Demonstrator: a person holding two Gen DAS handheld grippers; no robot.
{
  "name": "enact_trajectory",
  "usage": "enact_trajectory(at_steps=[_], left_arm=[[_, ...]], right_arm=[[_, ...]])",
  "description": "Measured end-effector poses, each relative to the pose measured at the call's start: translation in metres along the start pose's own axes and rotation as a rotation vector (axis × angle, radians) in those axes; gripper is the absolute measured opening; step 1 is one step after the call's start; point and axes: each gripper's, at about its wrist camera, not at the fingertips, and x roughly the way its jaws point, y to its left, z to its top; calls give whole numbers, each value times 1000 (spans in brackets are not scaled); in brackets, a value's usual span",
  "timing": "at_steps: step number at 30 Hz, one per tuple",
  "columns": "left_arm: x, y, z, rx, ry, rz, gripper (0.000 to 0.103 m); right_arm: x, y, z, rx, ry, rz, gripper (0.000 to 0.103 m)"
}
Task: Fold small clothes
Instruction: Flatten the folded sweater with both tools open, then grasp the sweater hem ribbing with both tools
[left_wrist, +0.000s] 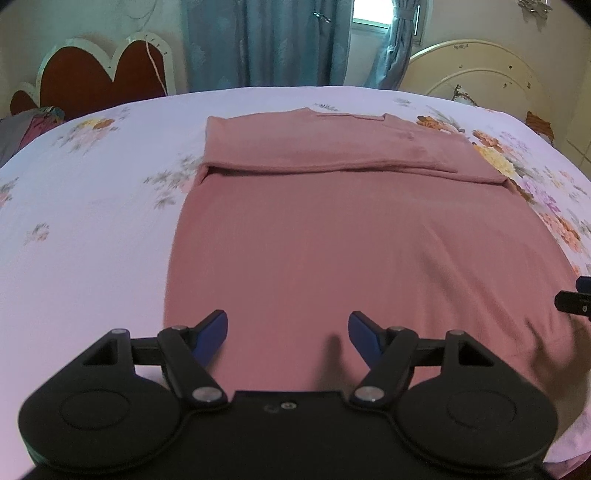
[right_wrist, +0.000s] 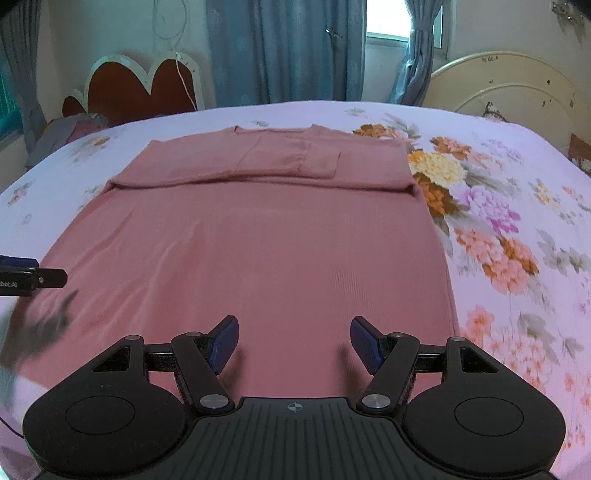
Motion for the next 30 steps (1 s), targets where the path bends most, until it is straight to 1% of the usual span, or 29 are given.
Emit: enact_trajectory(at_steps=[2,6,16,19,20,26,30], left_arm=[[-5,3,-6,-6,0,-1,70],[-8,11,-18,-20,18,5,65],[-15,32,-39,-73,37,65,64],[-17,40,-45,-83,47,68,60],[-17,42,-47,-89,52,69,60],[-21,52,-57,-128,64,50,59],[-21,53,-60,-153,77,15,57]], right_arm=[[-3,-1,-6,-5,5,-13,66],[-11,-7,-15,6,12,-29,66],[-19,-33,-35,32,46,-129,66],[-22,-42,-40,53,54,-153,66],[-22,-45,-41,59,57,-159,66],[-26,-54,-46,89,70,-178,66],[-26,-55,-50,99,77,-179,66]])
